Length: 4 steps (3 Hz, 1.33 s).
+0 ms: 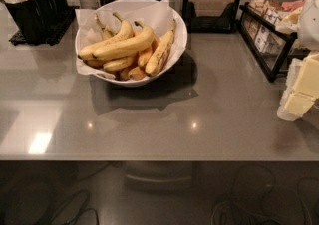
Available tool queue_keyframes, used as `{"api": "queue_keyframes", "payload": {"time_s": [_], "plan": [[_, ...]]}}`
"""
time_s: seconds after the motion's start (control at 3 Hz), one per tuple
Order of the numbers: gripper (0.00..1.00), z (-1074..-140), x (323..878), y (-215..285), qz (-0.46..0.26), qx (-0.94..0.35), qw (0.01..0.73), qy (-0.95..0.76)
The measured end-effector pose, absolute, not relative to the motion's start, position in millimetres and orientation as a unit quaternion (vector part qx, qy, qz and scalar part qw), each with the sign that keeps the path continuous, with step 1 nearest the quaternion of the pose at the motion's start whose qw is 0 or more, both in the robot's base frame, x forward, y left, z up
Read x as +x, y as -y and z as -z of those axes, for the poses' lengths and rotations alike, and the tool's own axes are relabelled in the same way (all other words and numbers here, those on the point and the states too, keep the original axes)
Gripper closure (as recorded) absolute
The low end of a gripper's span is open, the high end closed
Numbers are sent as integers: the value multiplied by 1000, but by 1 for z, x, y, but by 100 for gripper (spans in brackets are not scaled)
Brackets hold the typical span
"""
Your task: Pick banana from white bowl
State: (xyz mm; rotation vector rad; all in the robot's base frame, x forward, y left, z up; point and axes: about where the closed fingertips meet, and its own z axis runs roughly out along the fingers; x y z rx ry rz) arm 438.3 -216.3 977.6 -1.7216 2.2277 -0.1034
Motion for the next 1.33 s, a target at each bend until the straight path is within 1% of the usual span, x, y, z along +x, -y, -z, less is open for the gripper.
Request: {"api": "queue_keyframes", "payload": {"time_s": [0.33,0.67,1.0,1.33], "plan": [[0,-978,438,216,36,-603,161,-780],[0,-982,451,200,24,-620,178,-764],[0,-983,478,170,1,-644,194,-740],[0,-983,480,168,1,-645,196,-739]]}}
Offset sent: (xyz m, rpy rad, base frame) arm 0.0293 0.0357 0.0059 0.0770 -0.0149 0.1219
